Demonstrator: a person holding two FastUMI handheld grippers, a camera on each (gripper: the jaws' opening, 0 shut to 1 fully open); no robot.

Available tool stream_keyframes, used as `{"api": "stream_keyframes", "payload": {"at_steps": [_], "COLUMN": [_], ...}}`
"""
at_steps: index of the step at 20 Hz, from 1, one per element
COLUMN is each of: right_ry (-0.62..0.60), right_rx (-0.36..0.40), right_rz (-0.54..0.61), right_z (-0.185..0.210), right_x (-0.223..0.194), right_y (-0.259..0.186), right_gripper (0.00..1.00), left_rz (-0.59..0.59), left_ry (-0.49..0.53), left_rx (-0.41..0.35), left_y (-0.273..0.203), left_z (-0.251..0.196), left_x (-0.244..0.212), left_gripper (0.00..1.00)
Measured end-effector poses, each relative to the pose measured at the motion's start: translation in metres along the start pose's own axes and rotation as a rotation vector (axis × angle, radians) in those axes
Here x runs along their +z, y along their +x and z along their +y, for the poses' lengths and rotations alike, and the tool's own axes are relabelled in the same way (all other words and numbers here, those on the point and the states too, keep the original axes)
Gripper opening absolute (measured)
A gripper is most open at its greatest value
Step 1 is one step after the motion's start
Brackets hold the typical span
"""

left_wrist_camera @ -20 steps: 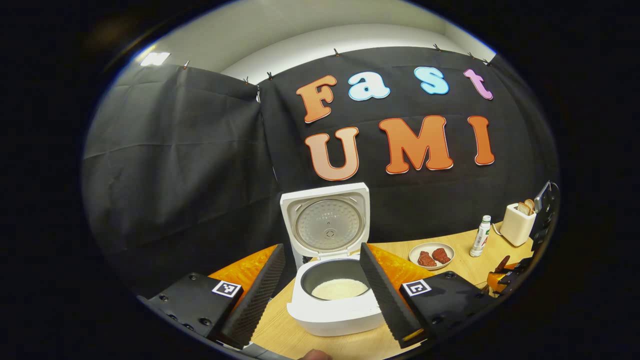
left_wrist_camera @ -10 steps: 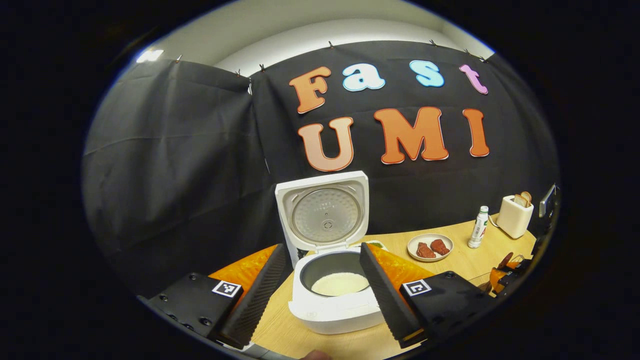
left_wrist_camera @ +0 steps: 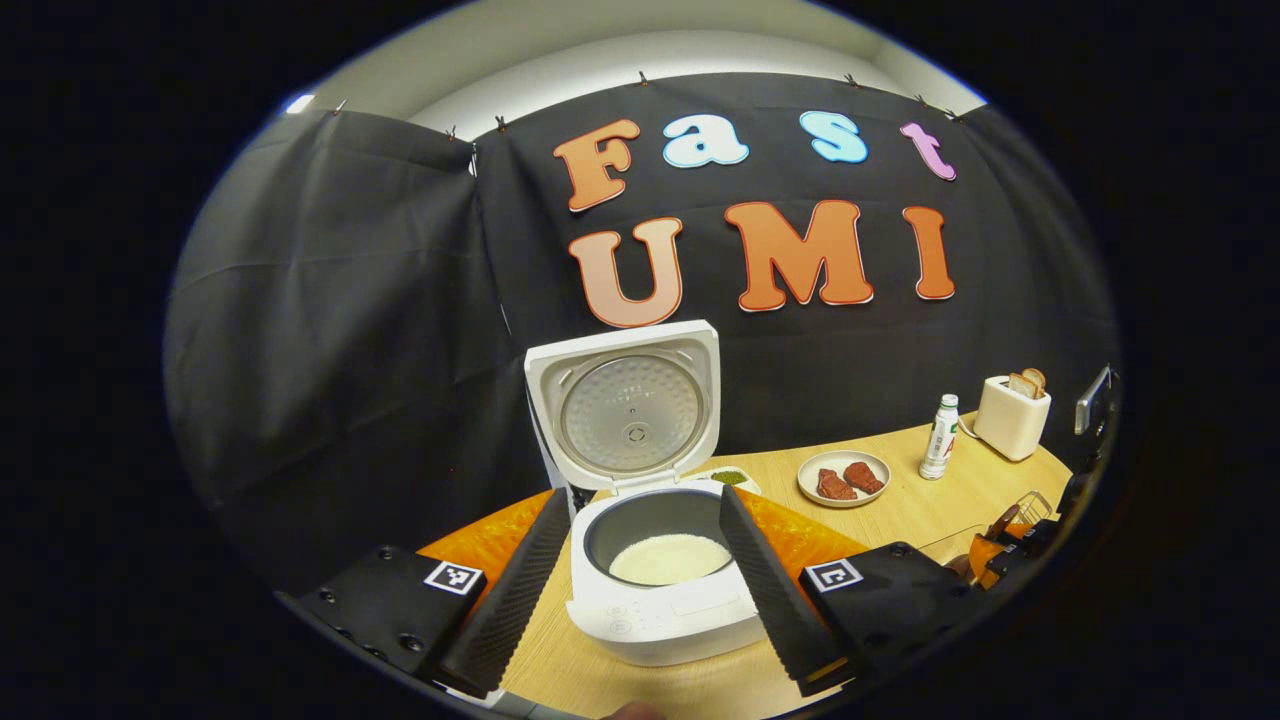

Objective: Close the left gripper, press the button to open the rice cooker; take a wooden spoon from the chopstick holder with the right hand, scoop a spoonful of rice and pour it into the rice cooker, then put the wooden spoon back into the chopstick holder.

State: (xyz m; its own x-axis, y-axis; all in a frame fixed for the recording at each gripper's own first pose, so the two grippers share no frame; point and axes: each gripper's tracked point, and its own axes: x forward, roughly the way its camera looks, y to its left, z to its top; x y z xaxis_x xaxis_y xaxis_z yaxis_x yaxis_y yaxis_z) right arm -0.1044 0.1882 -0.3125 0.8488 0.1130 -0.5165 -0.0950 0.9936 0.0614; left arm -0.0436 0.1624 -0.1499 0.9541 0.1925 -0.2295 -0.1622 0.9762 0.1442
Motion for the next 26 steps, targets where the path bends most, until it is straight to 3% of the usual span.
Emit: {"api": "stream_keyframes", "payload": {"at_steps": [3, 11, 19, 26], "right_ry": [0.066, 0.298, 0.674, 0.782], "right_rx": [0.001, 0.118, 0.156, 0.171], "right_rz": [0.013, 0.112, 0.252, 0.286], "right_z": [0.009, 0.038, 0.023, 0.017], "right_x": [0.001, 0.004, -0.006, -0.009], "right_y": [0.000, 0.003, 0.016, 0.020], "right_gripper": [0.16, 0.16, 0.16, 0.16], "left_rz": [0.021, 0.025, 0.040, 0.034], "left_ry": [-0.020, -0.024, -0.010, 0.015], "left_rx": [0.003, 0.062, 0.071, 0.031], "left_y": [0.003, -0.007, -0.003, 0.002], "left_z": [0.009, 0.031, 0.029, 0.009], "left_x": [-0.009, -0.015, -0.014, -0.006], "left_gripper": [1.00, 1.00, 1.00, 1.00]}}
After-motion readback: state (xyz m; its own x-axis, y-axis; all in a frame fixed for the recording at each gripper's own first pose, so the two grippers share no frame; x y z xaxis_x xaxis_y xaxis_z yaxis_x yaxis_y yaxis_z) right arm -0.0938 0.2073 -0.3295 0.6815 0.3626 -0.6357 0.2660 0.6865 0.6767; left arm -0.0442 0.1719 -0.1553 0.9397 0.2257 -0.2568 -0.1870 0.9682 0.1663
